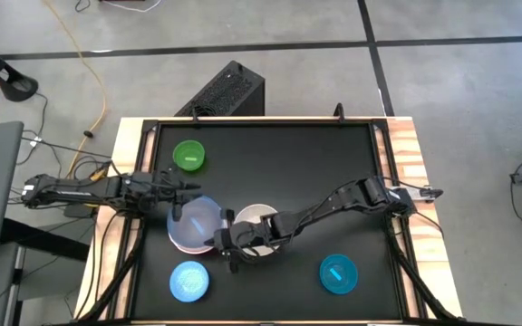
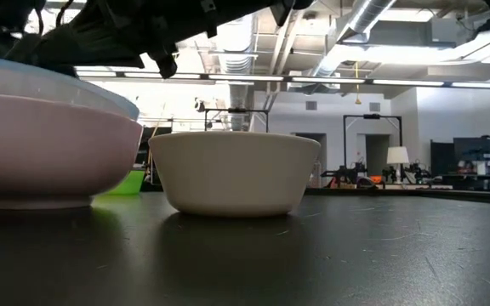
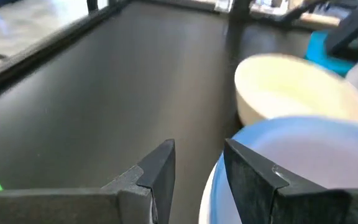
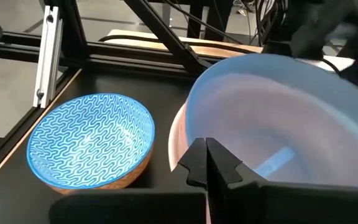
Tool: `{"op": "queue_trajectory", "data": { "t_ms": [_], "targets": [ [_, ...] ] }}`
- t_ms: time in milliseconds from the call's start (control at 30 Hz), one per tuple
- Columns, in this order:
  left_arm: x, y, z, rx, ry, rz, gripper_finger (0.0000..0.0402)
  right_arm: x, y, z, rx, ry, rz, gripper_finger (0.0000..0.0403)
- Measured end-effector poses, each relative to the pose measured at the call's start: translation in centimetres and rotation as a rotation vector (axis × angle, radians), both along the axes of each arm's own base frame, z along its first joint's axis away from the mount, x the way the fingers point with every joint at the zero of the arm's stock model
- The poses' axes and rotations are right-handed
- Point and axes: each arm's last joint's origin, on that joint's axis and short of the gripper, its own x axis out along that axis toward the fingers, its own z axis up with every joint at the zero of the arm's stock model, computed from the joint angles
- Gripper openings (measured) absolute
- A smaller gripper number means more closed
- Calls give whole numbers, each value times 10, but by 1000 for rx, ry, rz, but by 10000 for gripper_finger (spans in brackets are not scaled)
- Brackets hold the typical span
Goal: Nest bowls inside each other
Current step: Stack the blue bowl on top of the orange bowl, then stack the gray bowl on top of the top blue bowl
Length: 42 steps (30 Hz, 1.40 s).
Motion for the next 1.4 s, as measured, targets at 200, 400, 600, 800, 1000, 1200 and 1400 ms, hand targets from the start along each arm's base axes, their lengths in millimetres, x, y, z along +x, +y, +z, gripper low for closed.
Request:
{"op": "queue_trajectory", "data": {
  "t_ms": [200, 400, 600, 800, 1000, 1200, 1400],
  "targets": [
    [0, -8, 20, -53, -66, -156, 125, -1, -1, 0, -6, 23, -1, 8],
    [1, -12, 14, -57, -74, -118, 125, -15, -6, 28, -21, 58, -3, 8],
    [0, -16, 14, -82, -67, -175, 125, -32, -15, 40, -23, 196, -30, 8],
    [0, -21, 13, -83, -63, -225, 125, -56, -31, 47, 10, 406, -161, 8],
    [1, -26, 5, -85, -81, -269, 125, -88, -48, 58, 84, 625, -302, 12],
    [1, -28, -1, -66, -94, -290, 125, -112, -62, 71, 86, 740, -376, 38],
    [1, -28, -7, -62, -65, -289, 125, -116, -70, 78, 91, 735, -390, 46]
  ]
}}
